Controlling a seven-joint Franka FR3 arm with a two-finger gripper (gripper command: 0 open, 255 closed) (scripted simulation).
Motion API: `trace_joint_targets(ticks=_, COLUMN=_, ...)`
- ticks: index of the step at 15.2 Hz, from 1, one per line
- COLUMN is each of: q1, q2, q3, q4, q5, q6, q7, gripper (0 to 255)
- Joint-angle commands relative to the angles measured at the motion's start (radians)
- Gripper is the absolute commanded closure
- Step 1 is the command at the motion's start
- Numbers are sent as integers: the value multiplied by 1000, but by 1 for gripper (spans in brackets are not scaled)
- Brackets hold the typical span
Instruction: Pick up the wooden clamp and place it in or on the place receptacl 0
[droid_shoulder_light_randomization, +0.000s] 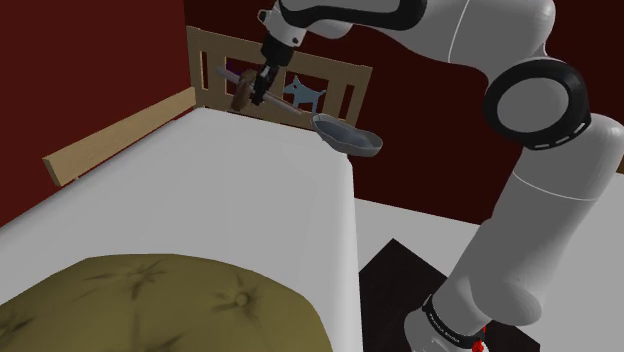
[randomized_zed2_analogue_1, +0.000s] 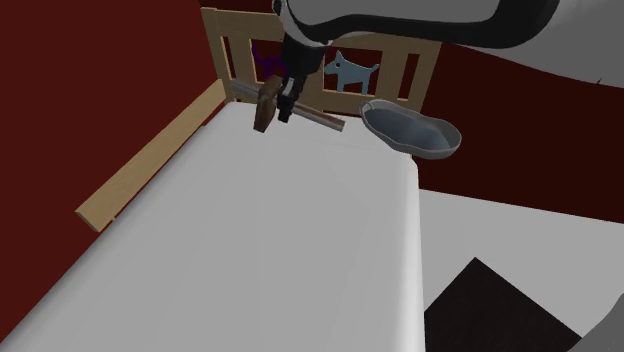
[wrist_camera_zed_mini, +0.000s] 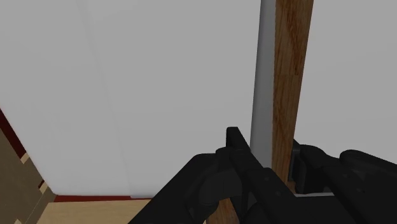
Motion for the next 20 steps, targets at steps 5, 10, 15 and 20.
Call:
trace_joint_targets(ticks=5, q1=-71, q2=-71, q3=-48, q4=-79, q5=34, q6=-12, q7=-125, gripper=255)
trace_joint_targets(ticks=10, q1=-132, q2=-109, q3=-97, q4=-121, q5=60, q6=-30, q7=-240, gripper=255)
trace_joint_targets(ticks=15, q1=-193, q2=-121, q3=-151, q4=-130, q5=86, q6=-59, q7=-356, gripper=255)
trace_joint_targets(ticks=20, q1=-256, q2=-107, q3=-207, q4=-106, q5=112, q6=-99, q7=-473, gripper=255)
